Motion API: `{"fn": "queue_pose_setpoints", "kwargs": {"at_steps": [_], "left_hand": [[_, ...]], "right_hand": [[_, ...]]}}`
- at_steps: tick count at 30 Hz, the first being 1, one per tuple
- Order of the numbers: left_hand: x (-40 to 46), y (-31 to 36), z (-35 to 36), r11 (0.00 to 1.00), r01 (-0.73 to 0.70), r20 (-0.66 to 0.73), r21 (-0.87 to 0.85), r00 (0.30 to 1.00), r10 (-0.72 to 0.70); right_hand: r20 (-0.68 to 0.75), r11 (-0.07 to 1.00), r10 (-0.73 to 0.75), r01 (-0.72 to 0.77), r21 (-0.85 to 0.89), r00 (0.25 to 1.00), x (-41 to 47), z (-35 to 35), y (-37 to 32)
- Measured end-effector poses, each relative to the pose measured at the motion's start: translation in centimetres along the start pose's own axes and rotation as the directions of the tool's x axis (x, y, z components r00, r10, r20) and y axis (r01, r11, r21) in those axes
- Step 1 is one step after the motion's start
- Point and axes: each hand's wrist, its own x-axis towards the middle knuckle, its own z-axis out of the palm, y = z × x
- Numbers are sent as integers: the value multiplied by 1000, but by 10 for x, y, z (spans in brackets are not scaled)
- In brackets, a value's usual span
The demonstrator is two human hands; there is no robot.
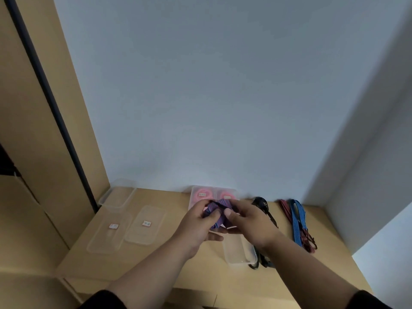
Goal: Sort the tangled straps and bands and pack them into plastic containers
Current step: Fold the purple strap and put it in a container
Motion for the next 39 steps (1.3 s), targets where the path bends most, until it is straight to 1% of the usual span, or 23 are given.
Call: {"fn": "queue_pose_setpoints", "kwargs": {"at_steps": [2, 4, 8, 10, 13, 15, 17, 19, 21, 23, 25, 27, 33, 36, 39], "left_hand": [[8, -6, 4, 999, 4, -32, 53, 999, -3], [17, -13, 10, 997, 24, -58, 67, 998, -20], [35, -33, 25, 994, 109, -89, 20, 990, -107], [46, -46, 31, 986, 168, -88, 7, 982, -167], [60, -67, 39, 971, 240, -102, 3, 966, -238], [69, -78, 45, 961, 273, -135, 45, 955, -265], [79, -86, 48, 943, 300, -177, 148, 946, -273], [90, -95, 49, 903, 323, -203, 284, 940, -273], [102, -105, 47, 856, 355, -223, 377, 931, -288], [113, -111, 49, 811, 373, -256, 451, 924, -283], [122, -112, 51, 773, 342, -265, 535, 936, -232], [130, -112, 55, 718, 321, -263, 618, 945, -196], [148, -128, 52, 571, 358, -318, 739, 932, -172], [156, -137, 48, 492, 372, -330, 787, 928, -174], [162, -144, 47, 465, 309, -280, 830, 951, -132]], "right_hand": [[-30, 997, 48, -46, 70, 998, 2, -3, 6], [-50, 984, 101, -92, 155, 994, 5, -7, 13], [-118, 945, 208, -168, 280, 971, 18, -19, 33], [-148, 931, 276, -226, 285, 950, 27, -25, 47], [-151, 910, 360, -311, 274, 921, 42, -36, 74], [-156, 891, 421, -375, 255, 894, 54, -43, 91], [-165, 881, 462, -429, 201, 871, 65, -52, 107], [-136, 891, 454, -444, 95, 881, 75, -58, 120], [-98, 911, 386, -395, -117, 917, 85, -65, 134], [-48, 885, 350, -347, -311, 936, 95, -71, 146], [7, 844, 336, -298, -446, 942, 105, -77, 154], [60, 799, 346, -260, -543, 936, 112, -82, 161], [142, 628, 353, -122, -768, 925, 128, -87, 174], [147, 599, 374, -117, -792, 916, 135, -82, 178], [167, 582, 393, -103, -807, 904, 140, -80, 177]]}}
